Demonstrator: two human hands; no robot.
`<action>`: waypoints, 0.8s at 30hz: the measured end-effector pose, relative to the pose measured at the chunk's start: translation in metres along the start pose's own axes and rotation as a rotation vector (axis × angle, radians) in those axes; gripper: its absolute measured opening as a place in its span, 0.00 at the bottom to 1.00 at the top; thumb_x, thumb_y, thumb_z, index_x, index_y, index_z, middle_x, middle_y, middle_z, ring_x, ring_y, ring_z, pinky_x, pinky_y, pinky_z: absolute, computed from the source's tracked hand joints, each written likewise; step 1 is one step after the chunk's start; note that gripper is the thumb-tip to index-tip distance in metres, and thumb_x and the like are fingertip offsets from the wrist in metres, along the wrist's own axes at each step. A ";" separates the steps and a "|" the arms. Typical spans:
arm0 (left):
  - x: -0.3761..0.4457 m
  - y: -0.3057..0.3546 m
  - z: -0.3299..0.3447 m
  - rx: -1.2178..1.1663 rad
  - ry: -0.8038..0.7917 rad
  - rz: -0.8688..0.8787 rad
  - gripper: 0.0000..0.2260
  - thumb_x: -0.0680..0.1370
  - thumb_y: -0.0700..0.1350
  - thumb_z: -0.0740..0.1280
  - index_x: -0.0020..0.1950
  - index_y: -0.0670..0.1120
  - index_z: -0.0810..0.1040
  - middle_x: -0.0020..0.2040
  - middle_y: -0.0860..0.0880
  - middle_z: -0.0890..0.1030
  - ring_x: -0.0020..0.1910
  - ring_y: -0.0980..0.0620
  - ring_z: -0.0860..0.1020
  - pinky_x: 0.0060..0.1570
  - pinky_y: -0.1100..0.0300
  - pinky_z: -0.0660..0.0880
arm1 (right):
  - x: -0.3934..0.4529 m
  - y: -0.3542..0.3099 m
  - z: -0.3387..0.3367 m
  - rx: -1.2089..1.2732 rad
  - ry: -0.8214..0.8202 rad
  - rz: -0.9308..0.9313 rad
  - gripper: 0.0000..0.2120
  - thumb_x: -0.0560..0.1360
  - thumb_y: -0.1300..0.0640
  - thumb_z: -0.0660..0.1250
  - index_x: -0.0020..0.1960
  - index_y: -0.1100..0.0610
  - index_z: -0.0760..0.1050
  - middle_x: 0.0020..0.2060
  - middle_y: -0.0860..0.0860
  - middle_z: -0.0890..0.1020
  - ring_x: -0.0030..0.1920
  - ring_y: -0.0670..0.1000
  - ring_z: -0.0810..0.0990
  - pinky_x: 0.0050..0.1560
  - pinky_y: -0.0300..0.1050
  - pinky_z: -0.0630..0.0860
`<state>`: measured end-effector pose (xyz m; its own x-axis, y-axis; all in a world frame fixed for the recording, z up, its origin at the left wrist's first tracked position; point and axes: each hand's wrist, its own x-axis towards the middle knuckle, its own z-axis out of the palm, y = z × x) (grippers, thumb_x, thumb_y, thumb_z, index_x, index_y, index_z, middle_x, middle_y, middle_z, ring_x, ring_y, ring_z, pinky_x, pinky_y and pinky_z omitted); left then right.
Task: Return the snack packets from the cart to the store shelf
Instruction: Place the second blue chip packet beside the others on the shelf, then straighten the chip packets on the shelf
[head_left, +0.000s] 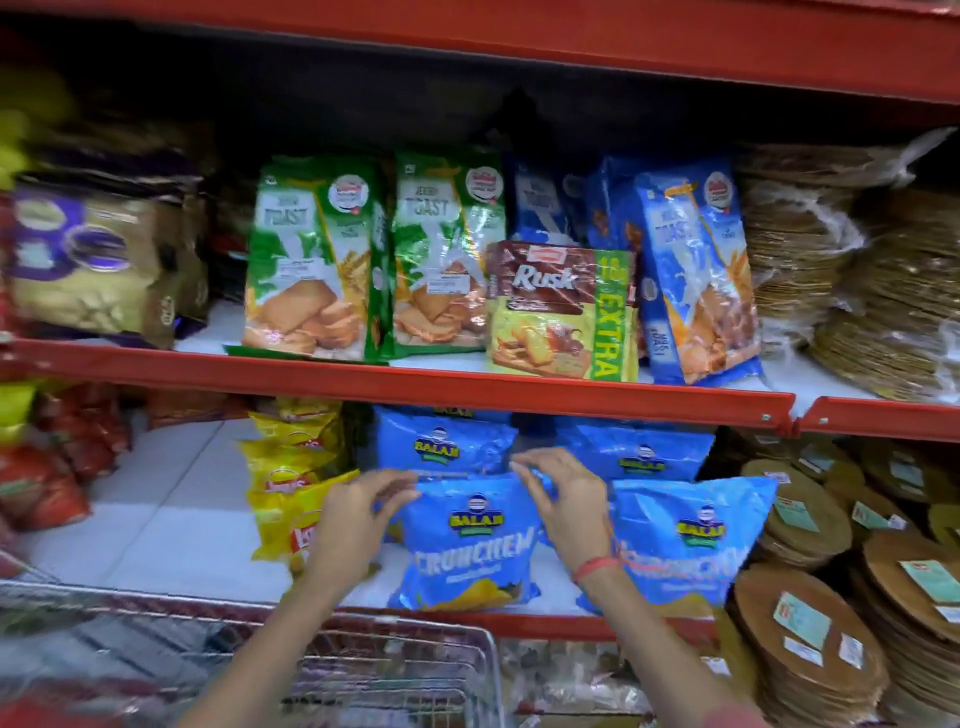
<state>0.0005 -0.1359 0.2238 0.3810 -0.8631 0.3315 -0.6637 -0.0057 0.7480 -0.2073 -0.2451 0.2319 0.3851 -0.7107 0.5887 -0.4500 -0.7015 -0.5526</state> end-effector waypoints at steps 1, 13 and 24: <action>-0.003 -0.016 -0.017 0.041 0.030 -0.025 0.06 0.70 0.41 0.72 0.47 0.45 0.83 0.46 0.48 0.86 0.42 0.56 0.83 0.46 0.62 0.76 | 0.003 -0.012 0.017 0.004 -0.023 -0.051 0.04 0.72 0.58 0.68 0.44 0.56 0.81 0.41 0.53 0.85 0.44 0.50 0.81 0.48 0.39 0.75; 0.027 -0.130 -0.119 0.331 -0.212 -0.256 0.07 0.71 0.44 0.71 0.48 0.44 0.82 0.46 0.41 0.86 0.47 0.43 0.82 0.47 0.53 0.77 | 0.075 -0.107 0.182 -0.479 -0.911 0.043 0.17 0.72 0.59 0.69 0.61 0.57 0.75 0.56 0.63 0.81 0.58 0.63 0.77 0.58 0.56 0.77; 0.047 -0.165 -0.162 0.280 -0.252 -0.232 0.02 0.70 0.38 0.72 0.41 0.40 0.83 0.38 0.39 0.85 0.40 0.45 0.82 0.42 0.60 0.73 | 0.063 -0.134 0.213 -0.344 -0.867 0.103 0.13 0.72 0.54 0.71 0.56 0.54 0.79 0.54 0.60 0.82 0.56 0.62 0.78 0.58 0.53 0.76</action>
<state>0.2319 -0.0942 0.2091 0.3952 -0.9186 -0.0035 -0.7410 -0.3210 0.5897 0.0490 -0.2069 0.2168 0.7336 -0.6567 -0.1751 -0.6757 -0.6773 -0.2909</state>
